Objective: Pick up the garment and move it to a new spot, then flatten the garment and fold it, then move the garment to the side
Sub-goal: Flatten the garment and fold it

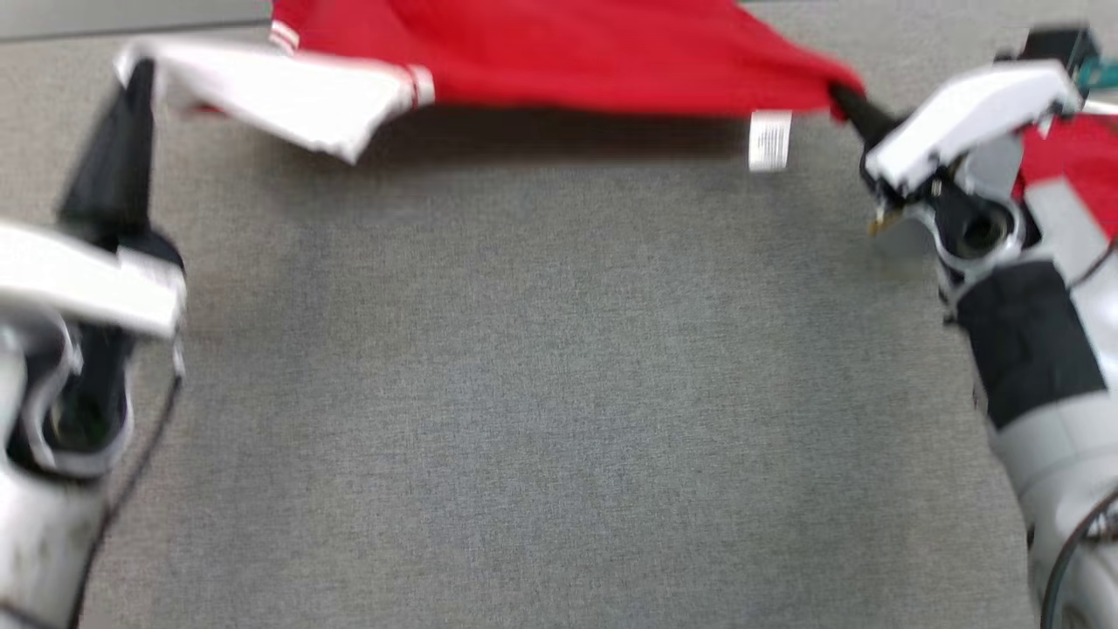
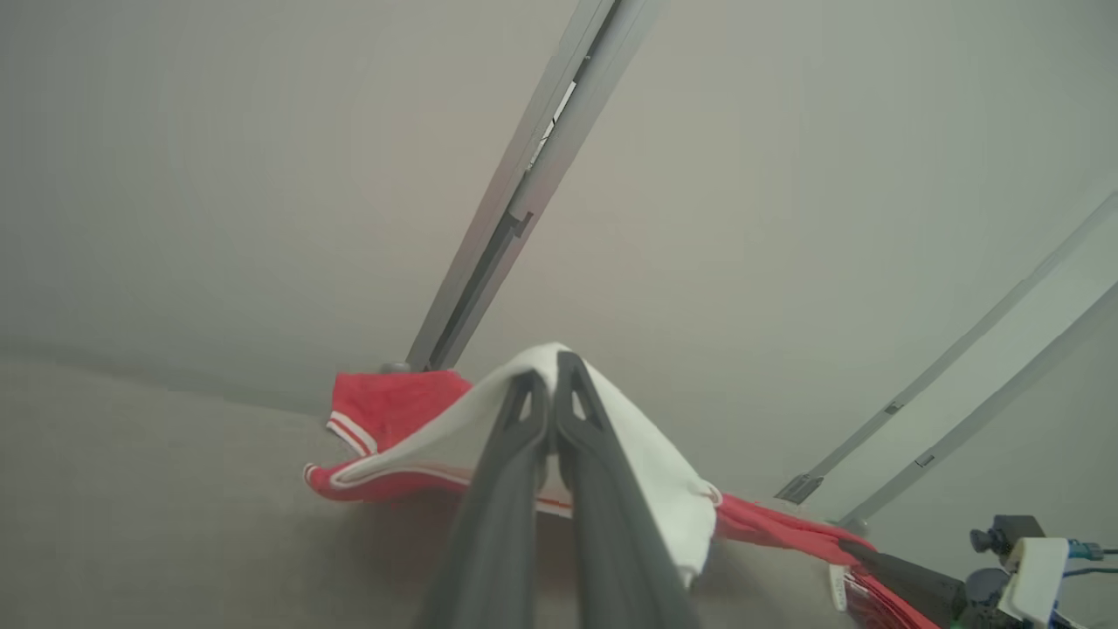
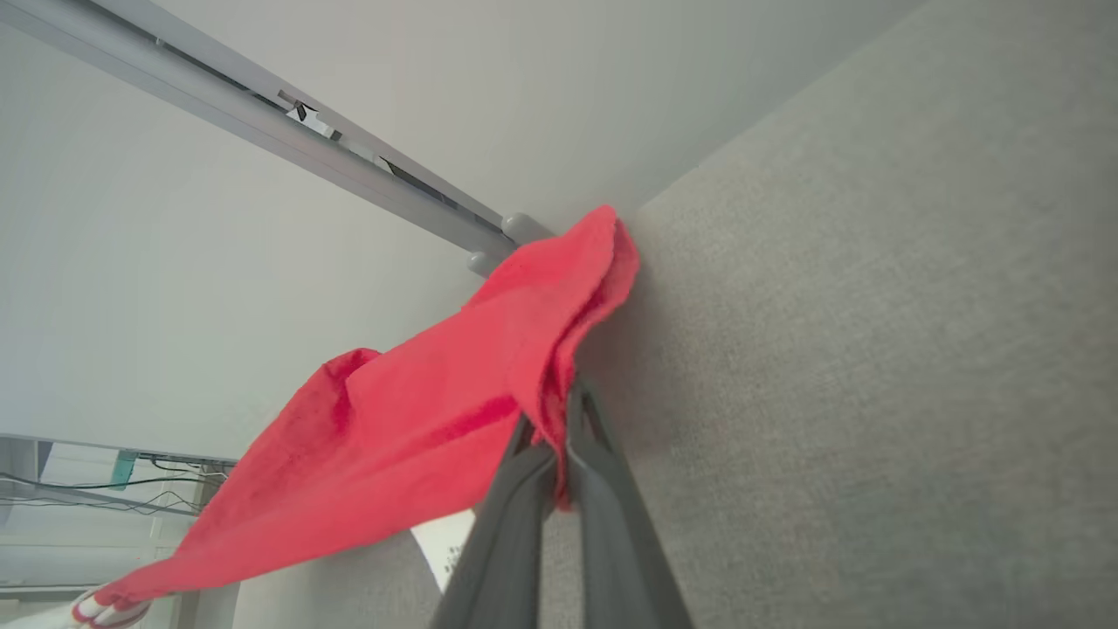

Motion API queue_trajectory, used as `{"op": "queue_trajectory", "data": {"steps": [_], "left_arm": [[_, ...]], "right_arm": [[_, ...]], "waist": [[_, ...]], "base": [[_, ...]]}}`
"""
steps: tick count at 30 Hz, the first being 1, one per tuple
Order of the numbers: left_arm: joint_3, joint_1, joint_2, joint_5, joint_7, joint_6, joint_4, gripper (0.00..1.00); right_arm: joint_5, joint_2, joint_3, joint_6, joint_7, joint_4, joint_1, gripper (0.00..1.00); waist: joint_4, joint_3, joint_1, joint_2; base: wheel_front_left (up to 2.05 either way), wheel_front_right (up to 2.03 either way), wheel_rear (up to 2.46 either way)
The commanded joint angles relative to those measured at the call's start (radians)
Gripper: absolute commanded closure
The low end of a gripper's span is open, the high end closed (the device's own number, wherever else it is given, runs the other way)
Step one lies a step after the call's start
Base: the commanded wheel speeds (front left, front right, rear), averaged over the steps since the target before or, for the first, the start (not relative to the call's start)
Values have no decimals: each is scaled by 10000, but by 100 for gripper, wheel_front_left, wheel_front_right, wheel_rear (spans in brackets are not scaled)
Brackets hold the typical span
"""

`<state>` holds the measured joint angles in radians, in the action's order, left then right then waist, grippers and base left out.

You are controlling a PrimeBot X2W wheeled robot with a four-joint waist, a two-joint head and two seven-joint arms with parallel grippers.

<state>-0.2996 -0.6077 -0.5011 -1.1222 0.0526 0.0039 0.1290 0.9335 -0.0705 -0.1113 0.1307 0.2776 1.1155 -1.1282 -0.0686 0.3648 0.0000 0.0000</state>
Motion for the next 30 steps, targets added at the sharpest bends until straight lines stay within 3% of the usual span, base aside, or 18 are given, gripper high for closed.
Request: {"op": "queue_trajectory", "data": {"steps": [1, 7, 14, 21, 30], "left_arm": [[160, 983, -134, -171, 124, 310, -744, 100], [438, 4033, -44, -532, 697, 1082, -2780, 100], [542, 6204, -52, -511, 1271, 1374, -3865, 100], [393, 7626, 128, -153, 1728, 1426, -3996, 100], [381, 8679, 398, -71, 1939, 1278, -4296, 100]], "right_arm": [[158, -206, -61, 1, 134, -630, 822, 100], [139, -809, -500, 1, 575, -3714, 3950, 100], [-739, -1450, -579, 1, 863, -8121, 7654, 100], [-1301, -589, 613, 1, 1791, -10737, 10321, 100], [-1719, 6, 1746, 1, 2833, -12251, 11679, 100]], "waist": [[-50, -359, 0, 0], [-40, -869, 0, 0], [-14, -1202, 0, 0], [18, -1307, 0, 0], [93, -1445, 0, 0]], "base": [[0, 0, 0], [0, 0, 0], [0, 0, 0], [0, 0, 0], [0, 0, 0]]}}
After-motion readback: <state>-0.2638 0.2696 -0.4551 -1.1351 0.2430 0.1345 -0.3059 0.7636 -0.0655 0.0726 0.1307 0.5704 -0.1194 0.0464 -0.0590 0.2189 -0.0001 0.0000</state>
